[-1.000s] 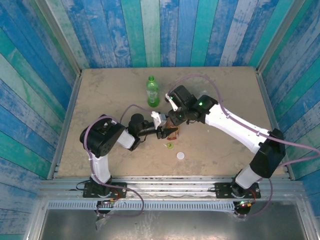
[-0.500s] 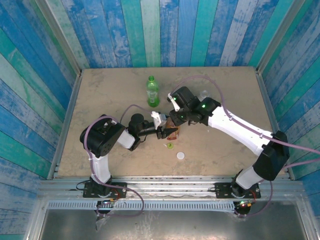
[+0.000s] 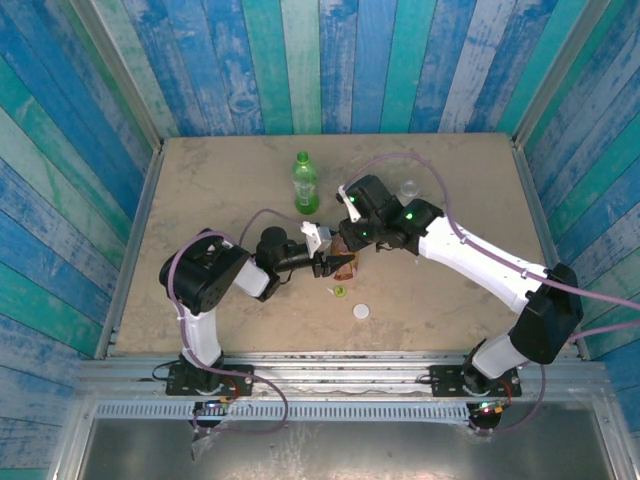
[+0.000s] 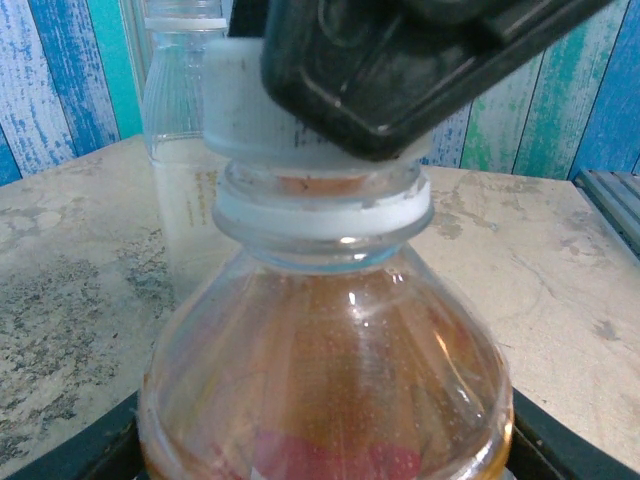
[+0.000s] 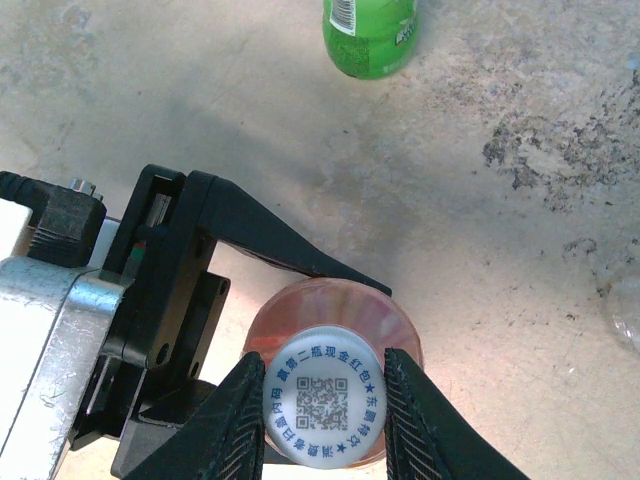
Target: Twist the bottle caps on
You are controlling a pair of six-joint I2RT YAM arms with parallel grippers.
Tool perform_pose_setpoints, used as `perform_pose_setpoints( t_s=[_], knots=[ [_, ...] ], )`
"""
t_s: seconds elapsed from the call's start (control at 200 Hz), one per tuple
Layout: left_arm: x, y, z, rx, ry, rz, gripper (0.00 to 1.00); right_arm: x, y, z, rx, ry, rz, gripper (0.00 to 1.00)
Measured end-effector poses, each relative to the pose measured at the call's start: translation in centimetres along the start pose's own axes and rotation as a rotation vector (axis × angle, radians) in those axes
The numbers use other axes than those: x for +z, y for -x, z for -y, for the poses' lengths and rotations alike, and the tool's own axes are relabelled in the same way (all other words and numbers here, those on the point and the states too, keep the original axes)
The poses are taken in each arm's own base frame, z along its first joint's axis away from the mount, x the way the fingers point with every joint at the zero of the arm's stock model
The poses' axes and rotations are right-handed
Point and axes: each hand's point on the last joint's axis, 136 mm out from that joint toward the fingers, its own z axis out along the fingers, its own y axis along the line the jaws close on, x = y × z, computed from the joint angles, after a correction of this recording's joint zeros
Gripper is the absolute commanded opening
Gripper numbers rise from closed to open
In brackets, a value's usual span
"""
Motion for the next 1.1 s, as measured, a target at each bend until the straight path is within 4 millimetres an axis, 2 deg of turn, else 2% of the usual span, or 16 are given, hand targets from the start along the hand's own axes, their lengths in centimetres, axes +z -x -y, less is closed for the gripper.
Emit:
perform_pose_setpoints(
  t_s=[0.265,0.436,0.641,0.796,0.926,1.101],
  knots=[
    [0.0,0.0,0.0,0.008,-0.001,0.001,0.58,-0.1,-0.3,-0.1,-0.019,0.002,-0.012,0.6],
    [-0.1,0.1,0.1,0.009,-0.004,0.004,0.59,-1.1,-0.7,-0.1,-0.043,0.014,0.002,0.7],
    [-0.3,0.0,0.4,0.006,-0.016,0.008,0.58,-4.8,0.4,-0.2,-0.096,0.04,0.097,0.73],
    [-0.4,0.0,0.7,0.013,-0.034,0.006,0.59,-7.0,0.8,-0.1,-0.204,0.066,0.161,0.73],
    [-0.6,-0.1,0.9,0.023,-0.047,0.008,0.59,-7.6,0.7,0.3,-0.32,0.123,0.187,0.73],
    [-0.7,-0.1,1.2,0.032,-0.059,0.011,0.59,-6.7,-0.3,0.4,-0.424,0.211,0.204,0.67]
  ],
)
